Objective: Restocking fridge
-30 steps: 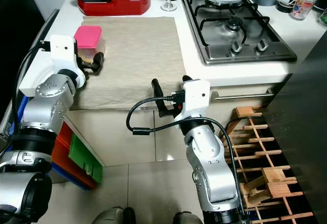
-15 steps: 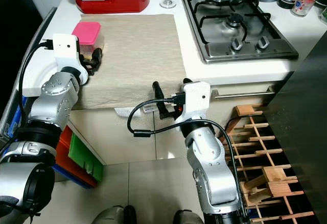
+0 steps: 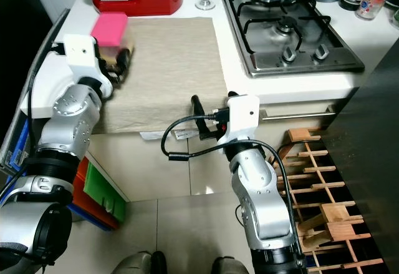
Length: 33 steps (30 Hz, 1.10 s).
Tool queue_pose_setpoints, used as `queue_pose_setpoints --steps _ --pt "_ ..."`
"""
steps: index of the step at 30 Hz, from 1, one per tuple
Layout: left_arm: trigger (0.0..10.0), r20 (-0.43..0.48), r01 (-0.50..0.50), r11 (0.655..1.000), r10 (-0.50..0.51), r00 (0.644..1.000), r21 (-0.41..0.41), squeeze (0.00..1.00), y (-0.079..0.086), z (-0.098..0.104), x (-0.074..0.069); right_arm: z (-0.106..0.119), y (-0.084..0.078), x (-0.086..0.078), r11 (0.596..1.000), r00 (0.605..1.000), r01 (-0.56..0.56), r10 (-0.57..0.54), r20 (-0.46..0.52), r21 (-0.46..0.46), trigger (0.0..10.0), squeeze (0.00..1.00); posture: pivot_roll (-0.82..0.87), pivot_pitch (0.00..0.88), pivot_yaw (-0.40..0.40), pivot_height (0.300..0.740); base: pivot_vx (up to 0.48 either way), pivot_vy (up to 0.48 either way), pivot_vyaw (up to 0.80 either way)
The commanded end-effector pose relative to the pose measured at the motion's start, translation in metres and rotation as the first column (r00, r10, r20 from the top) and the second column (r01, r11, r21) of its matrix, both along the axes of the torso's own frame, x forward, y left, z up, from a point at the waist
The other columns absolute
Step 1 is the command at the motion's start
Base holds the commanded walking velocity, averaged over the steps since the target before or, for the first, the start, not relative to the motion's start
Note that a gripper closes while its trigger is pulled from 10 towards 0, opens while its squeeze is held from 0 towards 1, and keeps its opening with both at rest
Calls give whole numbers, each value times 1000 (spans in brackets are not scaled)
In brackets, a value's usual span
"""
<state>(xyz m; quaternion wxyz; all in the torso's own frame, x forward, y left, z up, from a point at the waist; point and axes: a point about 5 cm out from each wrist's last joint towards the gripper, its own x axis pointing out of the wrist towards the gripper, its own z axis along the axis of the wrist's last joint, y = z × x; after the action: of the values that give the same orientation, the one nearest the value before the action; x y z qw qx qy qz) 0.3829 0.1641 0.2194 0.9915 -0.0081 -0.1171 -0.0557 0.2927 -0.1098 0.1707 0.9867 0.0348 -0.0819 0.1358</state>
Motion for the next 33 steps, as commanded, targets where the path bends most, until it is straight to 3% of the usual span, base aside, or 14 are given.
queue_pose_setpoints --steps 1,4,6,7,9,10,12,16,23,33 --pt "0 76 15 1000 -15 997 0 0 2 12 -9 7 -5 7 999 999 32 -32 42 7 10000 0 -42 0 50 740 0 0 0" --pt "0 110 -39 999 39 993 0 0 11 13 -21 12 -13 16 997 994 72 -72 84 2 10000 0 -28 0 30 740 0 0 0" --pt "0 116 -49 999 49 992 -3 0 13 14 -24 14 -14 17 997 993 80 -80 92 1 10000 0 -28 0 30 740 0 0 0" --pt "0 141 -77 997 77 987 -3 0 15 13 -34 18 -21 18 993 984 118 -118 132 6 10000 0 -15 0 9 740 0 0 0" --pt "0 155 -84 996 84 984 -2 0 15 13 -39 21 -24 18 991 979 135 -135 150 12 10000 0 -15 0 9 740 0 0 0" --pt "10000 193 -84 996 83 978 -2 0 10 13 -51 23 -31 20 985 970 169 -171 175 27 10000 0 -4 0 -7 740 0 0 0" --pt "10000 202 -83 997 82 976 -5 0 7 13 -56 23 -32 21 984 968 176 -178 177 28 10000 0 -3 0 -10 740 0 0 0" --pt "10000 235 -27 1000 29 972 -9 0 -14 12 -73 16 -34 26 981 966 193 -194 169 26 10000 0 18 0 -29 740 0 0 0" --pt "10000 123 -66 997 69 990 -25 0 -14 -8 -62 10 -24 31 988 975 152 -149 164 -5 10000 0 5 0 -25 740 0 0 0" --pt "10000 107 -62 998 65 992 -24 0 -18 -12 -59 6 -28 39 987 974 163 -159 160 -6 10000 0 0 0 -24 740 -302 0 0"
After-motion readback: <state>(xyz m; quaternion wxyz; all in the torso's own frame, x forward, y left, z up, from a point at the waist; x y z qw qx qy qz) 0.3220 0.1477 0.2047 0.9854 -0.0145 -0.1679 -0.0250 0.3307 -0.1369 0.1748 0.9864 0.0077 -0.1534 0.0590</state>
